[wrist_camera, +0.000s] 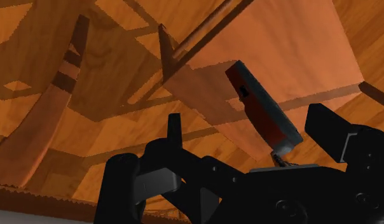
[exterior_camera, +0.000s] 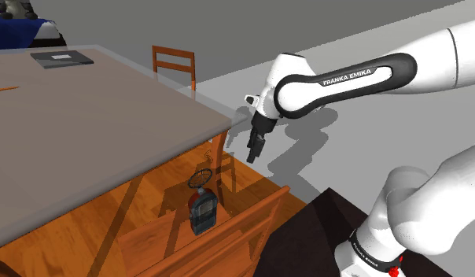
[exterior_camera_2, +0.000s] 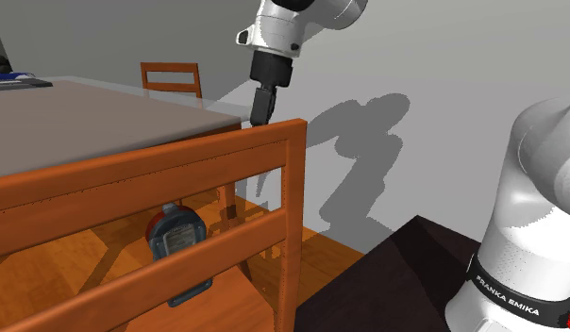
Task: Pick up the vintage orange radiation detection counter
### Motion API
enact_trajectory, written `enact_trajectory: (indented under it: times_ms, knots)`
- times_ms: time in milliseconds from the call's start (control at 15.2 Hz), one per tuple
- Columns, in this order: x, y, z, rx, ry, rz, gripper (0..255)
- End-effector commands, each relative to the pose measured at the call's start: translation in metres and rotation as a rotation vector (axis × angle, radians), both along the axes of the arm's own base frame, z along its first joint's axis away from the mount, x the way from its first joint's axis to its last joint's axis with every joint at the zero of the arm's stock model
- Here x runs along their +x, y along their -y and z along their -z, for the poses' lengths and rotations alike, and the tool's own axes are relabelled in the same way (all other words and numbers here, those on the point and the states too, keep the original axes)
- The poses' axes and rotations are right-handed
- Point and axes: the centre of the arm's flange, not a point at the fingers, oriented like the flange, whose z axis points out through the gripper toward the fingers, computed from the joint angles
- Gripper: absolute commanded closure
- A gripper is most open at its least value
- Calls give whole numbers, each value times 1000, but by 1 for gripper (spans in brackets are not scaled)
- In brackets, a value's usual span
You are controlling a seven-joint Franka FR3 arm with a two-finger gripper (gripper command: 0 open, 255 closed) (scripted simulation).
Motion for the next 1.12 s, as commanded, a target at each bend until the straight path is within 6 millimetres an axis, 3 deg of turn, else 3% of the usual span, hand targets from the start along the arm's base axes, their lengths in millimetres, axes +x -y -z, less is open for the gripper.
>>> enact_trajectory:
  times_ms: [0,726,1056]
  knots:
    - [6,-20,15,14,24,-90,0]
    - [10,-127,96,86,141,-559,0]
    - [9,-132,120,89,145,-578,0]
